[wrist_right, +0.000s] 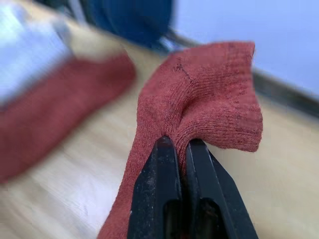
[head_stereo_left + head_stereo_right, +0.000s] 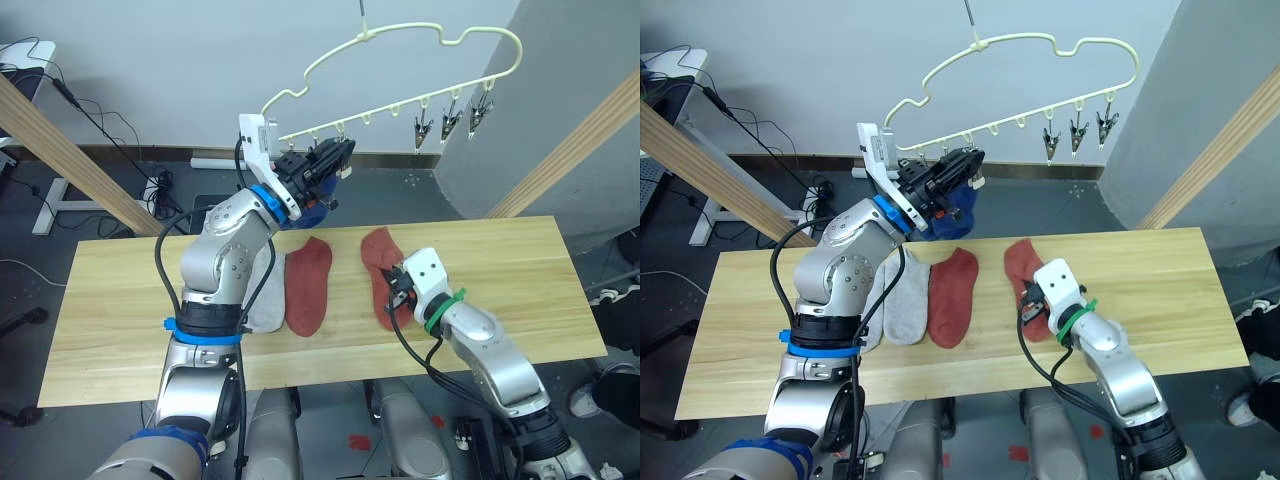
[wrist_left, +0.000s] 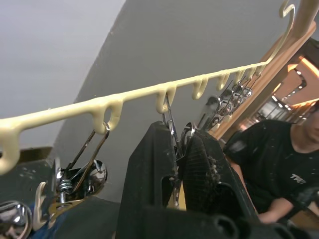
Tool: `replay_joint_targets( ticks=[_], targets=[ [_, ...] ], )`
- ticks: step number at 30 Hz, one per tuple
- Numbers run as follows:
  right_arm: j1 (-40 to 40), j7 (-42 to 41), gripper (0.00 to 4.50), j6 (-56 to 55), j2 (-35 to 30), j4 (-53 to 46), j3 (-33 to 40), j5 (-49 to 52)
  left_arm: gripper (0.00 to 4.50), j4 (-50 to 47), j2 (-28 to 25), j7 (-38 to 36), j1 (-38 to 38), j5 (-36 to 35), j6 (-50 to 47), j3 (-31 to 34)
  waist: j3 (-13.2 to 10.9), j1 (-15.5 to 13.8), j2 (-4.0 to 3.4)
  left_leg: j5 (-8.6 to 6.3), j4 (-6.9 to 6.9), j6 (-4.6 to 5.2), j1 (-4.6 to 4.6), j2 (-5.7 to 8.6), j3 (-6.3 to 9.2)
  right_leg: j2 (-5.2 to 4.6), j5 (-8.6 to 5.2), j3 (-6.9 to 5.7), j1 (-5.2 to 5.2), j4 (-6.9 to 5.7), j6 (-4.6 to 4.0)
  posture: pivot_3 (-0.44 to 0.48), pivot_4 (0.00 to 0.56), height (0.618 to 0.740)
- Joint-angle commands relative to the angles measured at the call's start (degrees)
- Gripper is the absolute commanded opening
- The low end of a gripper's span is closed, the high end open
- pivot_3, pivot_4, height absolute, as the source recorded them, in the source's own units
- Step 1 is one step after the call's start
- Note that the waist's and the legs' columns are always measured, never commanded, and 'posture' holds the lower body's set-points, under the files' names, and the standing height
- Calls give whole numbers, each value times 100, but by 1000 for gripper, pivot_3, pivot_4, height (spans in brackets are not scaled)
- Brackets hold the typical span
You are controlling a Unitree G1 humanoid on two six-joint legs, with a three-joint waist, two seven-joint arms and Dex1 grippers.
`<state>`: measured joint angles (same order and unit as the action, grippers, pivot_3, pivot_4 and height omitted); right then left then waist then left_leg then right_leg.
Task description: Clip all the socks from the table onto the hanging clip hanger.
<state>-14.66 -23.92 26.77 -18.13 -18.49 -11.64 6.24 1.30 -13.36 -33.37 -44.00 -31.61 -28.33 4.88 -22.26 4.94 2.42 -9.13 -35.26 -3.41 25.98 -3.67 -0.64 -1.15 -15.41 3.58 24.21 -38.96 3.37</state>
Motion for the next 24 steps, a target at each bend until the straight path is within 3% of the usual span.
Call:
replay_joint_targets(
  ticks=[1,24],
  targets=[
    [-112,-353,0,-295,1,-356,102,300,269,-448,-18,-100,-160,-314,-146,90,0,-5,0,0,0,0,0,0,2,0,1,-2,-1,0,-2,-177,357,740],
    [-855,-714,0,-803,355,5,125,499,269,-597,-55,-46,-99,-408,-419,90,0,-14,0,0,0,0,3,0,0,-5,9,-6,-1,-1,-16,-175,356,740]
  ],
)
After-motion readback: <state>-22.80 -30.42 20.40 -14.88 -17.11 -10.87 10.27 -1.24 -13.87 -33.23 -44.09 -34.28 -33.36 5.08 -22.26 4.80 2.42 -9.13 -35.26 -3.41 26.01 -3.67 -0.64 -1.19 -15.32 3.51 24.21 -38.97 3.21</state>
